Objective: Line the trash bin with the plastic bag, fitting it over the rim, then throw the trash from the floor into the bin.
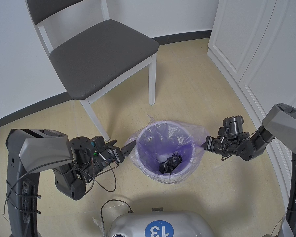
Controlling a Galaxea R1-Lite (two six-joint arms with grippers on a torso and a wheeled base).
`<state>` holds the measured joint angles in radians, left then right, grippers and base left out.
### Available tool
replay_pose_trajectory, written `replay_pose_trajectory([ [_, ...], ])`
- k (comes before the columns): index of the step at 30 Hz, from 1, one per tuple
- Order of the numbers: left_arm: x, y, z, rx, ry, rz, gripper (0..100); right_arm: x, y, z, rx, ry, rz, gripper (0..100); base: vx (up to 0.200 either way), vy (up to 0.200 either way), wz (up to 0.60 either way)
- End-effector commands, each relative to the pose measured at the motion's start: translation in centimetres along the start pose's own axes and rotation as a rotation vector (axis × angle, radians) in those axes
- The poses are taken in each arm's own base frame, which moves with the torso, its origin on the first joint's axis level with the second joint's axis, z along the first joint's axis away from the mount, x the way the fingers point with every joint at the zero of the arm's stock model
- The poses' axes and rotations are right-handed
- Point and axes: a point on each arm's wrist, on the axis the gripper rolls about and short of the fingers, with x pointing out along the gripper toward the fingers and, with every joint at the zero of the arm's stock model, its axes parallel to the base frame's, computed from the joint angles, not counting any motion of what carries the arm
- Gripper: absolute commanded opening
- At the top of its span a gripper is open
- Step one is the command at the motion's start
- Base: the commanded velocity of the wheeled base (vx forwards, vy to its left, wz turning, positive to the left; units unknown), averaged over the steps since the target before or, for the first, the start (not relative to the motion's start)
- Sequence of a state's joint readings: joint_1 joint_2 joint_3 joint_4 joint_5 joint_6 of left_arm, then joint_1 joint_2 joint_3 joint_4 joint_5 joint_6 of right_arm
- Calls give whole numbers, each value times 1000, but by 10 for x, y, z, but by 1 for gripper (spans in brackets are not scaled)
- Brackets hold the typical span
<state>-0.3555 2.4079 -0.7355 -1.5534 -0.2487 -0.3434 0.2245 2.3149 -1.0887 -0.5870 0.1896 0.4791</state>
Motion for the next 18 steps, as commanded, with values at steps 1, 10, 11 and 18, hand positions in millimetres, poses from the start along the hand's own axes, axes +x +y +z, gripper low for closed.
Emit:
replay_pose_trajectory([
  [1, 12, 1, -21, -3, 27, -15, 100, -4, 2, 4, -6, -18, 7, 0, 0, 0, 0],
  [10, 28, 9, -19, -5, 28, -1, 100, -11, -3, 2, -55, -53, 14, 0, 0, 0, 0],
  [11, 28, 9, -19, -5, 28, -1, 100, -11, -3, 2, -55, -53, 14, 0, 0, 0, 0],
  [18, 37, 13, -17, 0, 6, -6, 0, -12, -6, 2, -55, -64, 13, 0, 0, 0, 0],
])
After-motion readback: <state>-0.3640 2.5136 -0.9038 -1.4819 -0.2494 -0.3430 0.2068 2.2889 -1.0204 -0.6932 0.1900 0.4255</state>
